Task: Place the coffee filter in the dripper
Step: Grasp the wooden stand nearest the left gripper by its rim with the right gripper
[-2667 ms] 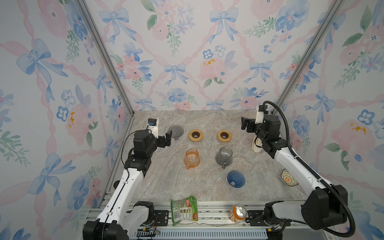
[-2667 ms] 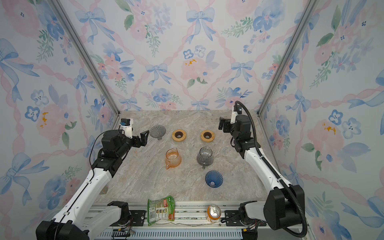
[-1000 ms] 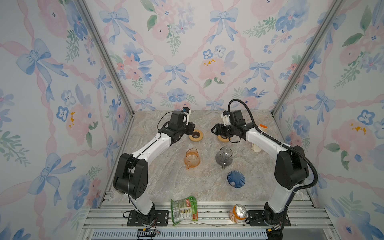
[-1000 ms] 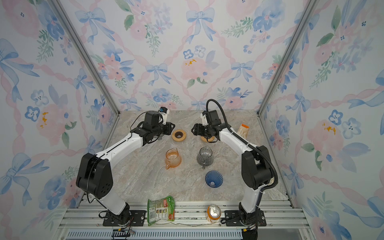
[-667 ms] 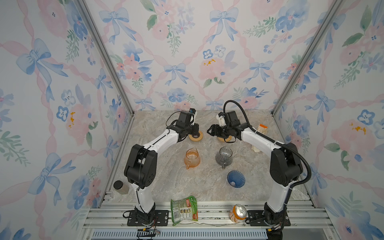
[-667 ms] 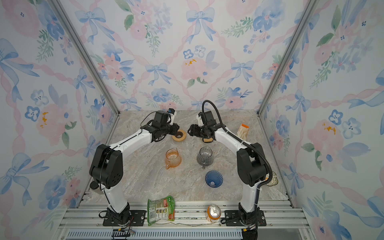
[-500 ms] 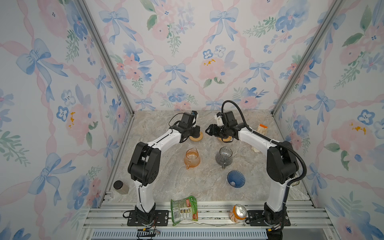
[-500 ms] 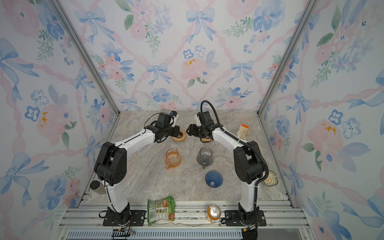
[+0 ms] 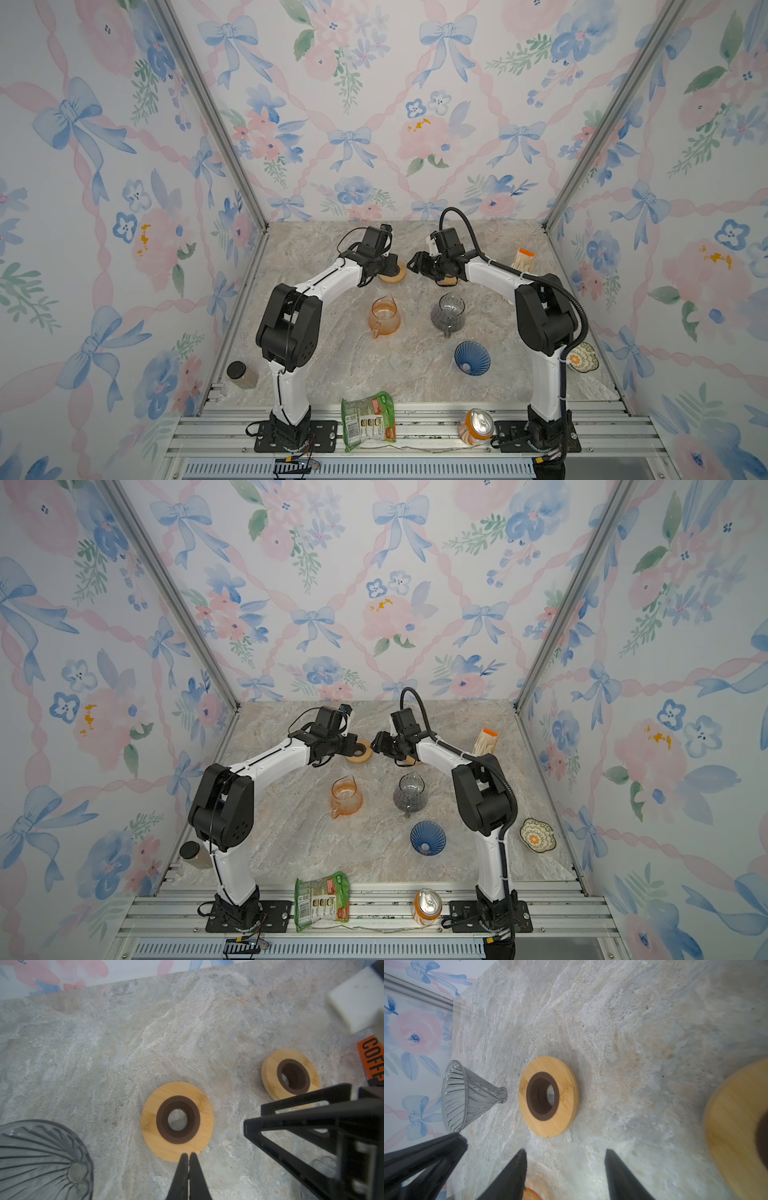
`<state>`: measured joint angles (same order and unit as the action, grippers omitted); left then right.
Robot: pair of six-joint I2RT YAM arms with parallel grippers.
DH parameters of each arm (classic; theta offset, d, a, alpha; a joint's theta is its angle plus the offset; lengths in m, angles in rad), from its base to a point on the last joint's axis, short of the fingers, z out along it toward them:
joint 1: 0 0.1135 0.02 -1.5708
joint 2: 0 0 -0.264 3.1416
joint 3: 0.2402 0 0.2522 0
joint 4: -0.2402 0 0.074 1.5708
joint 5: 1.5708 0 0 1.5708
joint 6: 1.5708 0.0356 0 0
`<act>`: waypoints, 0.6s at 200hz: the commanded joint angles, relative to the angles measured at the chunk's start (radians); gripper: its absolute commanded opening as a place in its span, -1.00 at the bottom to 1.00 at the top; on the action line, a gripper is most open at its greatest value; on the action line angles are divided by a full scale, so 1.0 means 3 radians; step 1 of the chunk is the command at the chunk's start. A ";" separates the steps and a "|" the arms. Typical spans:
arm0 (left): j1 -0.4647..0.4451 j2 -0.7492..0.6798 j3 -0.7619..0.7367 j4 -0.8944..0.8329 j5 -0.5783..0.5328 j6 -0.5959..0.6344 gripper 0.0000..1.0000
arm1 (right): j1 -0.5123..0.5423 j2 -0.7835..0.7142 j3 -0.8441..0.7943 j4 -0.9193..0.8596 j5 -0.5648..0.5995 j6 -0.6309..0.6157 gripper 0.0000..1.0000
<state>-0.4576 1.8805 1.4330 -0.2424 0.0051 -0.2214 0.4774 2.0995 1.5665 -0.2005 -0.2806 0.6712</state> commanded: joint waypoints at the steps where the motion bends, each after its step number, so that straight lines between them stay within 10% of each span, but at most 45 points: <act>1: 0.0002 -0.0313 -0.0116 -0.0031 -0.0050 -0.0011 -0.79 | 0.0050 0.0161 0.0157 0.0051 -0.0006 0.0130 0.19; 120: 0.0007 -0.1110 -0.0739 -0.0029 -0.0085 -0.0137 0.03 | 0.0096 0.0645 0.0447 0.0198 -0.0008 0.0357 0.17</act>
<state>-0.4576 1.5970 1.2438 -0.2420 -0.0040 -0.2516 0.4950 2.2559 1.6630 -0.1631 -0.2810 0.7464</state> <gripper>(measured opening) 0.465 0.587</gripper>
